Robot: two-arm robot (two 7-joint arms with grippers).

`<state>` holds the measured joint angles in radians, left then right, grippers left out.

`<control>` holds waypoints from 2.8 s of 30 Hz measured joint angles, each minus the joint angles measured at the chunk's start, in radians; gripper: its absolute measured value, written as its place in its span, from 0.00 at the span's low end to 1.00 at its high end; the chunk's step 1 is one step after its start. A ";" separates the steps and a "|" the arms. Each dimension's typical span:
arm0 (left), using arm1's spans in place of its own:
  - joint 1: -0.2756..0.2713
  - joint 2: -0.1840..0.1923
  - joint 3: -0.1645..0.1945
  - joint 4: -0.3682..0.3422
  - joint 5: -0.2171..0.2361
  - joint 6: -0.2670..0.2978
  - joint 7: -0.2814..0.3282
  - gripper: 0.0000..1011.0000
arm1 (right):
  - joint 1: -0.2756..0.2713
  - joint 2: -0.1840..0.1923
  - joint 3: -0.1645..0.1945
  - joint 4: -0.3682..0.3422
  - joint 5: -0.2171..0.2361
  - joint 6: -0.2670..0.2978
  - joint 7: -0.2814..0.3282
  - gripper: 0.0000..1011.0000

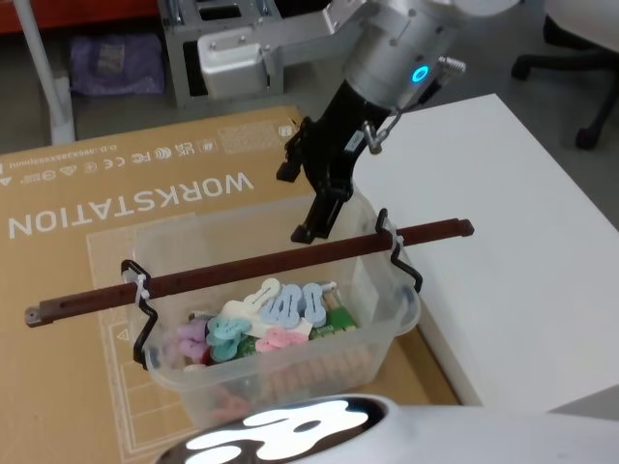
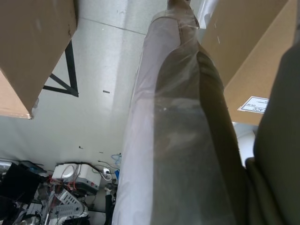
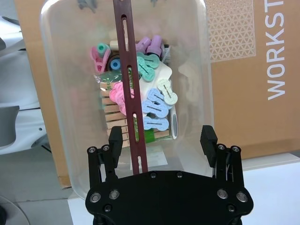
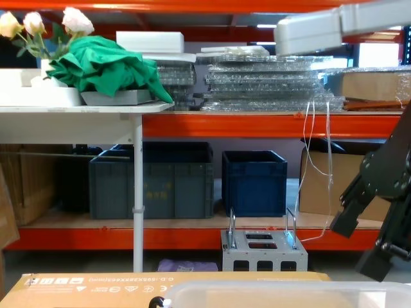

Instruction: Use one hand to grasp the basket and place it at the designated location.

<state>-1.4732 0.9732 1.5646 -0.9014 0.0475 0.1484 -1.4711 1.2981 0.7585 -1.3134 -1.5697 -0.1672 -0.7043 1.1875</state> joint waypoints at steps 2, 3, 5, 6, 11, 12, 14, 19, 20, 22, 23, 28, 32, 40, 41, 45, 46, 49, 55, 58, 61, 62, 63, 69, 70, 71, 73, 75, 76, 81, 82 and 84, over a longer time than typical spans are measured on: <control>0.000 0.000 0.000 0.000 0.000 0.000 0.000 0.00 | -0.001 0.011 0.013 -0.004 0.013 -0.003 0.001 0.99; 0.000 0.000 0.000 0.000 0.000 0.000 0.000 0.00 | -0.001 0.015 0.017 -0.005 0.018 -0.003 0.001 0.99; 0.000 0.000 0.000 0.000 0.000 0.000 0.000 0.00 | 0.000 0.025 0.028 -0.006 0.031 -0.005 0.001 0.99; 0.000 0.000 0.000 0.000 0.000 0.000 0.000 0.00 | 0.000 0.030 0.033 -0.007 0.037 -0.006 0.001 0.99; 0.000 0.000 0.000 0.000 0.000 0.000 0.000 0.00 | -0.002 0.040 0.053 -0.008 0.056 -0.008 0.006 0.99; 0.000 0.000 0.000 0.000 0.000 0.000 0.000 0.00 | -0.002 0.040 0.053 -0.008 0.056 -0.008 0.006 0.99; 0.000 0.000 0.000 0.000 0.000 0.000 0.000 0.00 | -0.004 0.043 0.061 -0.008 0.063 -0.008 0.009 0.99; 0.000 0.000 0.000 0.000 0.000 0.000 0.000 0.00 | -0.004 0.067 0.088 -0.022 0.092 -0.013 0.009 0.99; 0.000 0.000 0.000 0.000 0.000 0.000 0.000 0.00 | -0.004 0.070 0.093 -0.024 0.095 -0.015 0.009 0.99; 0.000 0.000 0.000 0.000 0.000 0.000 0.000 0.00 | -0.006 0.071 0.098 -0.026 0.097 -0.016 0.009 0.99; 0.000 0.000 0.000 0.000 0.000 0.000 0.000 0.00 | -0.007 0.071 0.100 -0.026 0.098 -0.016 0.009 0.99; 0.000 0.000 0.000 0.000 0.000 0.000 0.000 0.00 | -0.014 0.070 0.109 -0.025 0.098 -0.016 0.013 0.99; 0.000 0.000 0.000 0.000 0.000 0.000 0.000 0.00 | -0.021 0.065 0.116 -0.023 0.097 -0.017 0.018 0.99; 0.000 0.000 0.000 0.000 0.000 0.000 0.000 0.00 | -0.030 0.059 0.126 -0.020 0.095 -0.019 0.029 0.99; 0.000 0.000 0.000 0.000 0.000 0.000 0.000 0.00 | -0.030 0.058 0.126 -0.019 0.095 -0.019 0.030 0.99; 0.000 0.000 0.000 0.000 0.000 0.000 0.000 0.00 | -0.031 0.053 0.129 -0.014 0.095 -0.019 0.032 0.99; 0.000 0.000 0.000 0.000 0.000 0.000 0.000 0.00 | -0.031 0.053 0.129 -0.013 0.095 -0.020 0.032 0.99; 0.000 0.000 0.000 0.000 0.000 0.000 0.000 0.00 | -0.032 0.051 0.131 -0.011 0.095 -0.022 0.033 0.99; 0.000 0.000 0.000 0.000 0.000 0.000 0.000 0.00 | -0.036 0.047 0.130 -0.011 0.090 -0.022 0.036 0.99; 0.000 0.000 0.000 0.000 0.000 0.000 0.000 0.00 | -0.039 0.043 0.126 -0.015 0.083 -0.023 0.036 0.99; 0.000 0.000 0.000 0.000 0.000 0.000 0.000 0.00 | -0.043 0.038 0.117 -0.022 0.072 -0.023 0.038 0.99; 0.000 0.000 0.000 0.000 0.000 0.000 0.000 0.00 | -0.045 0.036 0.112 -0.024 0.067 -0.023 0.039 0.99; 0.000 0.000 0.000 0.000 0.000 0.000 0.000 0.00 | -0.046 0.033 0.108 -0.025 0.061 -0.023 0.040 0.99; 0.000 0.000 0.000 0.000 0.000 0.000 0.000 0.00 | -0.051 0.021 0.085 -0.028 0.034 -0.023 0.042 0.99; 0.000 0.000 0.000 0.000 0.000 0.000 0.000 0.00 | -0.051 0.019 0.081 -0.028 0.032 -0.023 0.042 0.99; 0.000 0.000 0.000 0.000 0.000 0.000 0.000 0.00 | -0.051 0.018 0.079 -0.028 0.031 -0.022 0.042 0.99; 0.000 0.000 0.000 0.000 0.000 0.000 0.000 0.00 | -0.050 0.017 0.074 -0.028 0.027 -0.022 0.041 0.99; 0.000 0.000 0.000 0.000 0.000 0.000 0.000 0.00 | -0.049 0.017 0.070 -0.028 0.024 -0.022 0.040 0.99; 0.000 0.000 0.000 0.000 0.000 0.000 0.000 0.00 | -0.050 0.014 0.064 -0.029 0.014 -0.021 0.039 0.99; 0.000 0.000 0.000 0.000 0.000 0.000 0.000 0.00 | -0.054 0.004 0.043 -0.032 -0.011 -0.015 0.037 0.99; 0.000 0.000 0.000 0.000 0.000 0.000 0.000 0.00 | -0.054 0.003 0.039 -0.033 -0.016 -0.014 0.036 0.99; 0.000 0.000 0.000 0.000 0.000 0.000 0.000 0.00 | -0.054 0.002 0.034 -0.033 -0.019 -0.013 0.034 0.99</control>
<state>-1.4731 0.9732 1.5645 -0.9015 0.0474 0.1484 -1.4710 1.2441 0.7601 -1.2795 -1.6025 -0.1858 -0.7170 1.2217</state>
